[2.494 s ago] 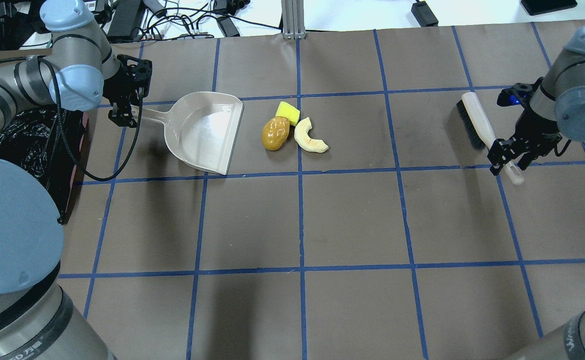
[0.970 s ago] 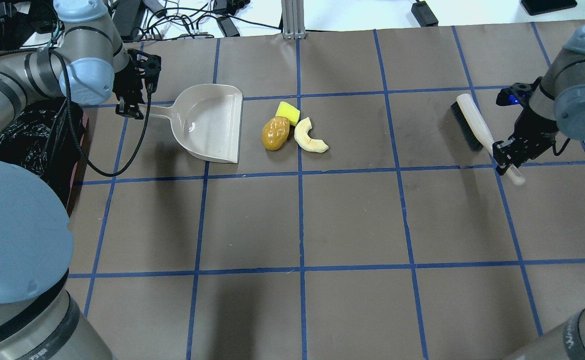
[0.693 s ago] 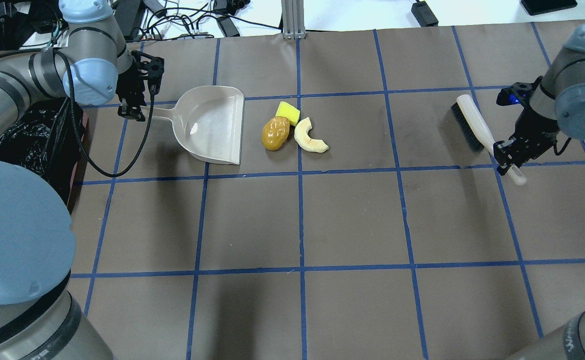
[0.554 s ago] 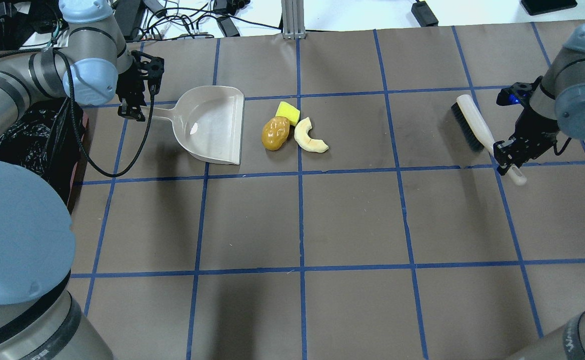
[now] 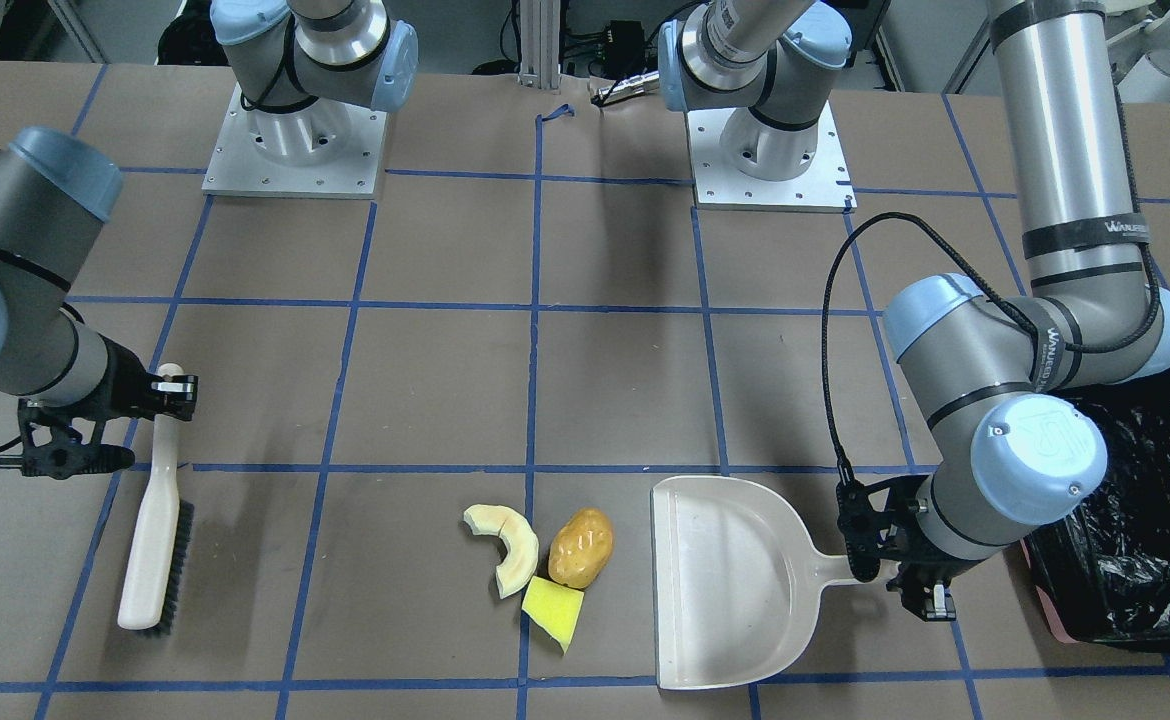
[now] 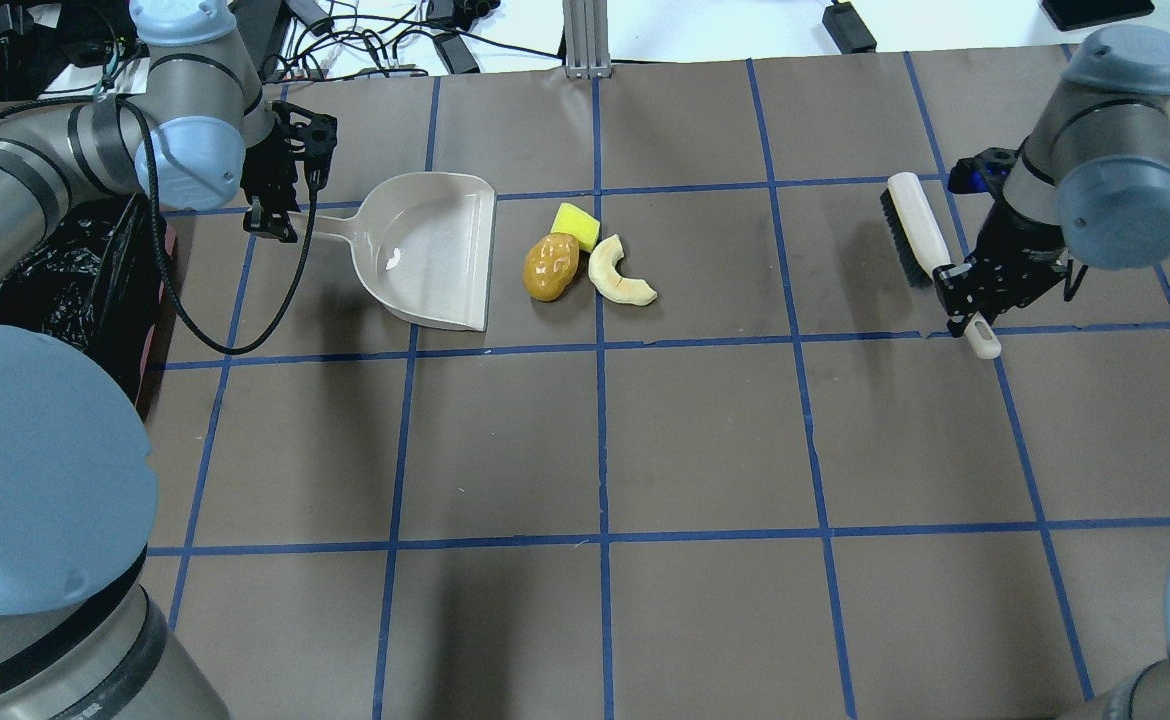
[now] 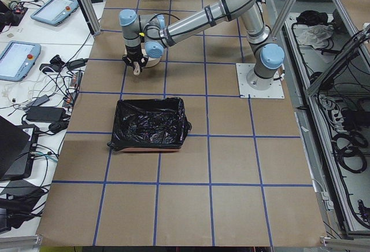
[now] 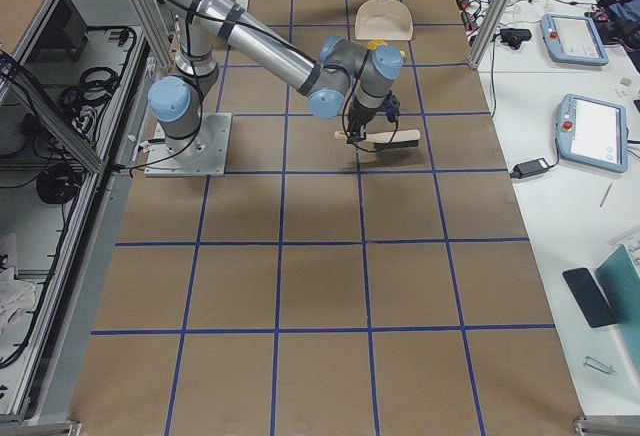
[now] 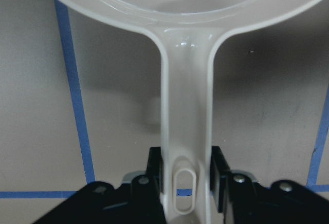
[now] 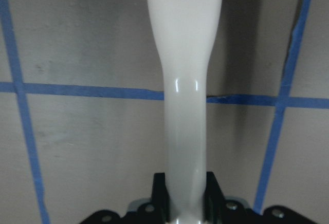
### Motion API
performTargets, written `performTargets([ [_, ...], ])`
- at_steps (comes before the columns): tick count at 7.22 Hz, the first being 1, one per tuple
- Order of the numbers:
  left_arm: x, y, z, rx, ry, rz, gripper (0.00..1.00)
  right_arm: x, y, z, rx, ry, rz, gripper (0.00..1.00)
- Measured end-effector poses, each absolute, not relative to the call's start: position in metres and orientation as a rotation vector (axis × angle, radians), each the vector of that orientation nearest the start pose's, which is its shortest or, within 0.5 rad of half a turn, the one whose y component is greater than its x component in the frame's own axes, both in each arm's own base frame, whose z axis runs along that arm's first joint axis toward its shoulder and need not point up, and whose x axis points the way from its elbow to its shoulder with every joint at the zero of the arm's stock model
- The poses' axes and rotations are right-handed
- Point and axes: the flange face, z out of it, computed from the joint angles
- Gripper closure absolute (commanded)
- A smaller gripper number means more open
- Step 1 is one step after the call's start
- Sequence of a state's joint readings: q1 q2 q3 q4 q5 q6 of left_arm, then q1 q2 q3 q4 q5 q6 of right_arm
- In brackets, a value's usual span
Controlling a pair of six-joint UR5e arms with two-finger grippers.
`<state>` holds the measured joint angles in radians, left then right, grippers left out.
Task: Sweep and dump trash into bin
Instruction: 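Carry the brush with the right gripper toward the potato and peel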
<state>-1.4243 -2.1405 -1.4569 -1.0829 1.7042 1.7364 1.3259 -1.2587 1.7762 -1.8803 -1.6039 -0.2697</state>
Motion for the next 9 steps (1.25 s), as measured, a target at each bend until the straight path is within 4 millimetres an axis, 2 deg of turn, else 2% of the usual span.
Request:
performTargets([
  [3, -0.02, -0.695, 0.251, -2.315, -2.269, -0.143, 0.94, 0.103, -0.561, 0.263, 0.281, 3.023, 0.316, 1.0],
  [5, -0.021, -0.695, 0.252, -2.317, -2.267, -0.14, 0.94, 0.168, -0.549, 0.264, 0.389, 2.969, 0.333, 1.0],
  [8, -0.021, -0.694, 0.251, -2.319, -2.264, -0.141, 0.94, 0.239, -0.527, 0.263, 0.394, 2.944, 0.346, 1.0],
  [9, -0.021, -0.694, 0.251, -2.32, -2.262, -0.142, 0.94, 0.255, -0.521, 0.262, 0.375, 2.948, 0.345, 1.0],
])
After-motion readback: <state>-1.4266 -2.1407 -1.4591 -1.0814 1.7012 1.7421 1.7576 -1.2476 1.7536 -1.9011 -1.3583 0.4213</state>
